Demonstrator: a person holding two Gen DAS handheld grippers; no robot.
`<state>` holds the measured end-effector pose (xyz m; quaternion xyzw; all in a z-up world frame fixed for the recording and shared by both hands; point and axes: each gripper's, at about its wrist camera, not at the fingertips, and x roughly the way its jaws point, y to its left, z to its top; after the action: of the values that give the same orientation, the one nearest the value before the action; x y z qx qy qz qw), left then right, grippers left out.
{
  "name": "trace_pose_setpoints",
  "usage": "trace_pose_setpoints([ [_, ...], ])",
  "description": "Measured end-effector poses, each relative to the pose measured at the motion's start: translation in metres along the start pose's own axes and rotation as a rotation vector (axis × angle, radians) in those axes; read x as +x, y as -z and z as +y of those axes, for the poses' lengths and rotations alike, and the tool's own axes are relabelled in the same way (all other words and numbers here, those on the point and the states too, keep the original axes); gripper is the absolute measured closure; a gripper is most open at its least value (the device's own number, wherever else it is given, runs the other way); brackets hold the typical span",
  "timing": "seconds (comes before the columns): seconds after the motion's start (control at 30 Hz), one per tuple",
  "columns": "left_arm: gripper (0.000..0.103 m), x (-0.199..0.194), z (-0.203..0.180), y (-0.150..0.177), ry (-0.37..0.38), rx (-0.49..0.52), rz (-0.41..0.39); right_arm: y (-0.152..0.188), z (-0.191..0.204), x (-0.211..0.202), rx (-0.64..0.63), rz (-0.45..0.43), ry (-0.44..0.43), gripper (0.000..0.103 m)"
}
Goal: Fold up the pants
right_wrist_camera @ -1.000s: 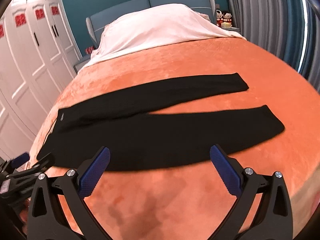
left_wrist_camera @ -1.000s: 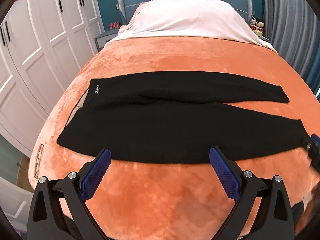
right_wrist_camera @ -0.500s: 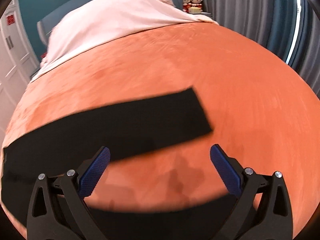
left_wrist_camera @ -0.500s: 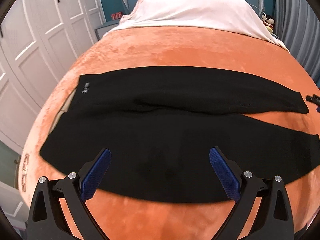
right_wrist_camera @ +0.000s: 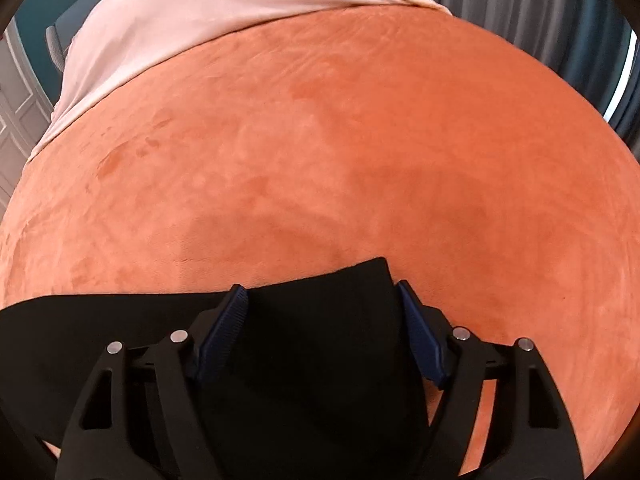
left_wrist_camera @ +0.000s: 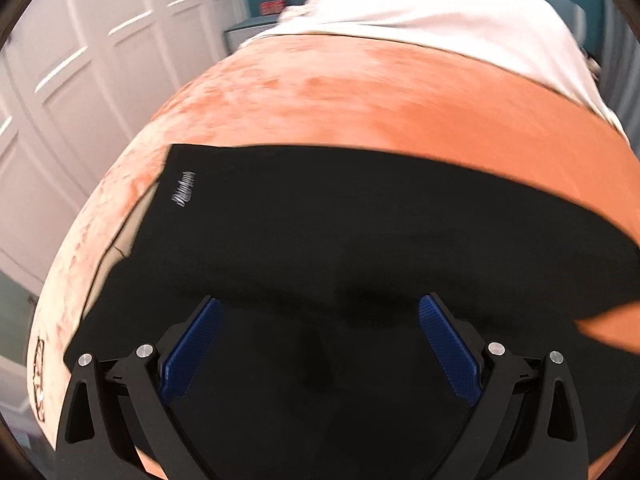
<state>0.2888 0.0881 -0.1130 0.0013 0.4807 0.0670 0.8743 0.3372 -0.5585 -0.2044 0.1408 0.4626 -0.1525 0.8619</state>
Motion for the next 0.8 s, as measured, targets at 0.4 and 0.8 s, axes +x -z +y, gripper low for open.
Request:
trace_pose_setpoints([
  [0.4, 0.006, 0.116, 0.155, -0.135, -0.213, -0.257, 0.095, 0.005, 0.012, -0.010, 0.012, -0.030, 0.003, 0.086],
  [0.8, 0.094, 0.145, 0.174, -0.154, -0.066, -0.285, 0.149, 0.005, 0.021, -0.043, 0.063, -0.052, 0.019, 0.086],
])
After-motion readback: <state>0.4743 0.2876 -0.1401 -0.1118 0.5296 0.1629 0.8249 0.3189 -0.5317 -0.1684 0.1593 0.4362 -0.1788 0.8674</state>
